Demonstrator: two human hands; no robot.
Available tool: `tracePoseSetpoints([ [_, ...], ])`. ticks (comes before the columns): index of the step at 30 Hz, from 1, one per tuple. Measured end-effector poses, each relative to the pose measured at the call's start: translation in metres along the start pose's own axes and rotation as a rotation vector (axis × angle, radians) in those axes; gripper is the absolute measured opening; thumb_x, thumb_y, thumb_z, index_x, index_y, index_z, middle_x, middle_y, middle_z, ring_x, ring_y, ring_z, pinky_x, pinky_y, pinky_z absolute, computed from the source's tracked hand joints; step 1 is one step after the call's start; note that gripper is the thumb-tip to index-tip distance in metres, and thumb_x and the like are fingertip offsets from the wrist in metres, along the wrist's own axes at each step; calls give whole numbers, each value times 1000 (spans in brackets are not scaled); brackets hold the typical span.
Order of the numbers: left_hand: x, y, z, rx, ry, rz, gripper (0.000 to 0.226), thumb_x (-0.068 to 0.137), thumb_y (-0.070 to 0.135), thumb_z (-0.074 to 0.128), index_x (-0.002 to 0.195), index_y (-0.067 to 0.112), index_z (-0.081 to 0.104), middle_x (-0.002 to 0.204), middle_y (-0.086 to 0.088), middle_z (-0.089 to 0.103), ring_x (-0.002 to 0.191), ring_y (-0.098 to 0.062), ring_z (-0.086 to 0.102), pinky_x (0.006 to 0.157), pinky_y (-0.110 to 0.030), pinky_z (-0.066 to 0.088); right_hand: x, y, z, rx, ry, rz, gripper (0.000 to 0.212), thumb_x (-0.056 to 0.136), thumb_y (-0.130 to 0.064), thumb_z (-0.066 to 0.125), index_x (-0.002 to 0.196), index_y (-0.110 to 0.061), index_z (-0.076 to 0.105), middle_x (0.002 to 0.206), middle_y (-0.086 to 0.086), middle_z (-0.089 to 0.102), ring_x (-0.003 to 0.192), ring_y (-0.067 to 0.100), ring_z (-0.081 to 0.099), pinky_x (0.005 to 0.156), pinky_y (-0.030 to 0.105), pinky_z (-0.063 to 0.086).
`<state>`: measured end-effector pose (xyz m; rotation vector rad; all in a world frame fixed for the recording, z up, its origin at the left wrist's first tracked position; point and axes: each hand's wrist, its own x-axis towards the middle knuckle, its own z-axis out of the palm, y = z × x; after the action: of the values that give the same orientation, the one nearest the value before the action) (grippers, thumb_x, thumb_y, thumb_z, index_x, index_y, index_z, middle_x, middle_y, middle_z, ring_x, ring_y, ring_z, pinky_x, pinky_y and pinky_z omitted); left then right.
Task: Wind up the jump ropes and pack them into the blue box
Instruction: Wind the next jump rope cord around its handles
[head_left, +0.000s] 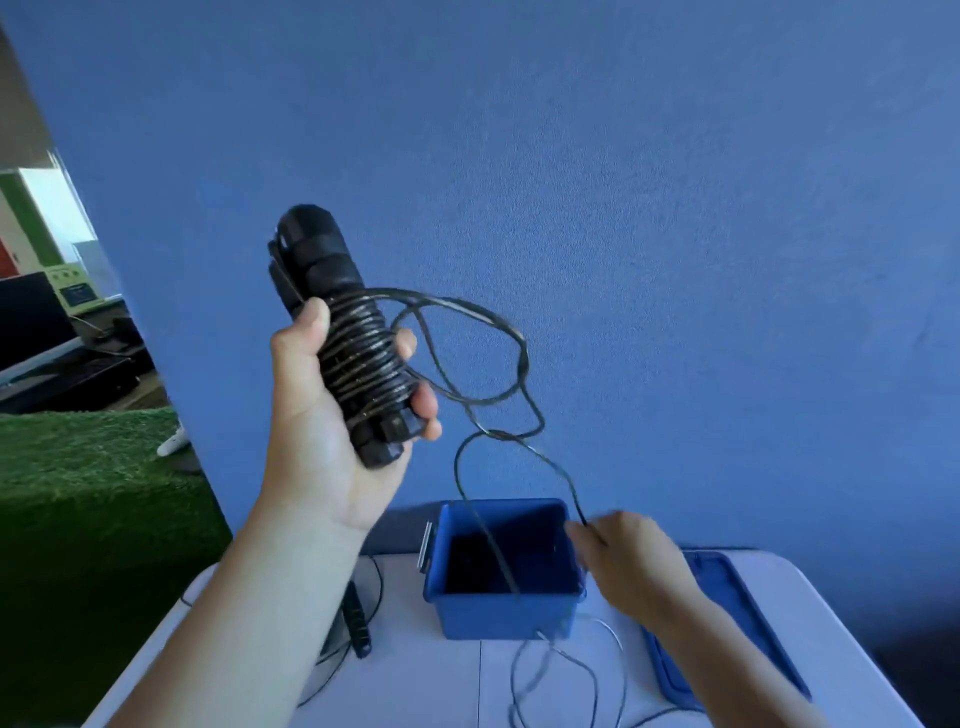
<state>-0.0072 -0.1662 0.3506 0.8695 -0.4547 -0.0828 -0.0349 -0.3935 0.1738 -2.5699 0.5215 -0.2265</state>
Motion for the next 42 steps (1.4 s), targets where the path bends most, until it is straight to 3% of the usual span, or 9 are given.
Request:
tracePoseSetpoints([
  [6,6,1,4,43,-34,5,33,82,54,45,82,22,55,72,1,59,40,-19,53,42,-23,42,-7,85,42,-48,-278,351,25,93,-43,52,82,-24,61,98,5,71,82,23,64,77,30,54],
  [12,3,-20,10,86,23,-102,40,100,47,41,77,23,63,75,-2,61,41,-23,53,43,-26,43,-12,26,-19,93,-209,95,20,77,-41,72,86,-38,54,73,-9,60,67,7,58,62,25,46],
  [15,1,-27,14,105,24,-121,47,99,45,44,65,25,69,76,-4,60,42,-25,54,42,-28,44,-23,-11,-57,207,-193,-8,52,70,-53,82,114,-46,56,75,-1,66,75,10,65,73,32,52],
  [20,-3,-35,13,130,56,-138,34,98,44,47,82,19,62,79,-7,60,42,-27,55,43,-29,44,-39,-48,-94,50,-51,-247,77,49,-88,62,112,-43,62,96,-22,56,86,-4,54,83,30,50],
  [24,-6,-38,14,121,45,-144,34,97,44,47,82,18,62,78,-7,60,42,-27,54,42,-29,44,-37,-74,-90,230,94,-326,36,77,-61,71,88,-26,68,76,-10,66,73,7,58,69,26,50],
  [28,-6,-34,12,100,68,-125,40,99,43,45,74,20,66,76,-6,60,41,-26,53,41,-29,43,-38,-75,-80,356,232,-384,40,97,-43,57,71,-13,64,62,1,64,57,18,52,59,34,47],
  [32,-1,-21,7,50,76,-20,37,100,43,41,82,18,61,75,-5,59,40,-25,53,43,-27,44,-27,-22,-26,178,185,-181,44,98,-43,48,67,-13,58,62,0,66,62,22,61,61,37,53],
  [37,1,-16,8,42,26,35,36,99,45,39,86,16,54,75,-3,60,42,-25,53,46,-29,44,-9,46,28,-101,-120,188,37,86,-37,43,74,-7,63,80,6,72,80,28,66,58,32,43],
  [42,-2,-22,13,98,12,-32,45,100,44,42,70,25,69,76,-3,60,42,-25,55,45,-29,45,-8,41,9,-122,-194,212,35,88,-34,45,72,-8,61,75,1,65,76,25,61,63,29,47],
])
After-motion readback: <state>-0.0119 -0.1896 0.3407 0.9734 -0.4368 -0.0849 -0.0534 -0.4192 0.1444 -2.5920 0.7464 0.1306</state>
